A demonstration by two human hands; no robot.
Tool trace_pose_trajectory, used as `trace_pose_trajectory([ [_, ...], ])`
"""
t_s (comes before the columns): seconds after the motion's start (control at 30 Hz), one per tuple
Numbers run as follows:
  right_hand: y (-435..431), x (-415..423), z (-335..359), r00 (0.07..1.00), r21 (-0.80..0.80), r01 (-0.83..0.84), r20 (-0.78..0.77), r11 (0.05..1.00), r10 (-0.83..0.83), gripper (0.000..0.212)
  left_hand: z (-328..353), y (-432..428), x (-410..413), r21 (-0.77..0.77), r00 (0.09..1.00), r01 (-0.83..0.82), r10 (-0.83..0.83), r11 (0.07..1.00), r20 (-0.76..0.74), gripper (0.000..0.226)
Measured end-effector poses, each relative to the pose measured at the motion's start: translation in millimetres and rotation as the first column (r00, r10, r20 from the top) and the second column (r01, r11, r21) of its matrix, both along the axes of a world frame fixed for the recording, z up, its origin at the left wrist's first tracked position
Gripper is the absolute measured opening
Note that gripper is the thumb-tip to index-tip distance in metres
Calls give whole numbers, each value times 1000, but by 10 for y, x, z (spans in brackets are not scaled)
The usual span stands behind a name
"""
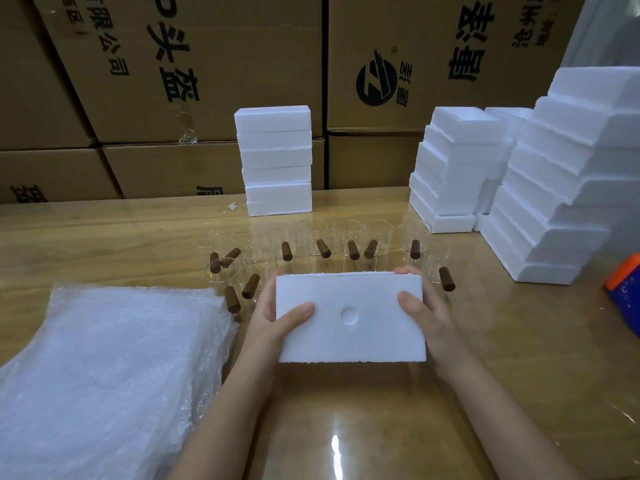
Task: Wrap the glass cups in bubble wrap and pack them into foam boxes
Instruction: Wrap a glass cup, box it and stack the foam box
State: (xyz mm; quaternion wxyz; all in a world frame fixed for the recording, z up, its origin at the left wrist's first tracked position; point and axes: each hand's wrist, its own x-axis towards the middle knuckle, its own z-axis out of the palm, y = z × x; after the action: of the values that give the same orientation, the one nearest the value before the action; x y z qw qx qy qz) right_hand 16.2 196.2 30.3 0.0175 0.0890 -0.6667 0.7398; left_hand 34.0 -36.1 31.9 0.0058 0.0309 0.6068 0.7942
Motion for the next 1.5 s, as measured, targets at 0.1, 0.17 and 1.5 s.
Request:
trace_pose_trajectory([
  [0.1, 24, -27, -32, 997, -6, 54, 63, 999, -53, 48, 26, 66, 7, -390, 953, -271, 190, 880, -236, 76],
  [0.17, 14, -48, -44, 990, -25, 95, 109, 995, -92, 46, 18, 81, 8, -625, 765, -556, 44, 548, -642, 55],
  [1.5, 33, -153, -193, 963, 246, 111, 213, 963, -166, 11, 1234, -815, -2417, -659, 833, -552, -366, -511, -414, 93],
])
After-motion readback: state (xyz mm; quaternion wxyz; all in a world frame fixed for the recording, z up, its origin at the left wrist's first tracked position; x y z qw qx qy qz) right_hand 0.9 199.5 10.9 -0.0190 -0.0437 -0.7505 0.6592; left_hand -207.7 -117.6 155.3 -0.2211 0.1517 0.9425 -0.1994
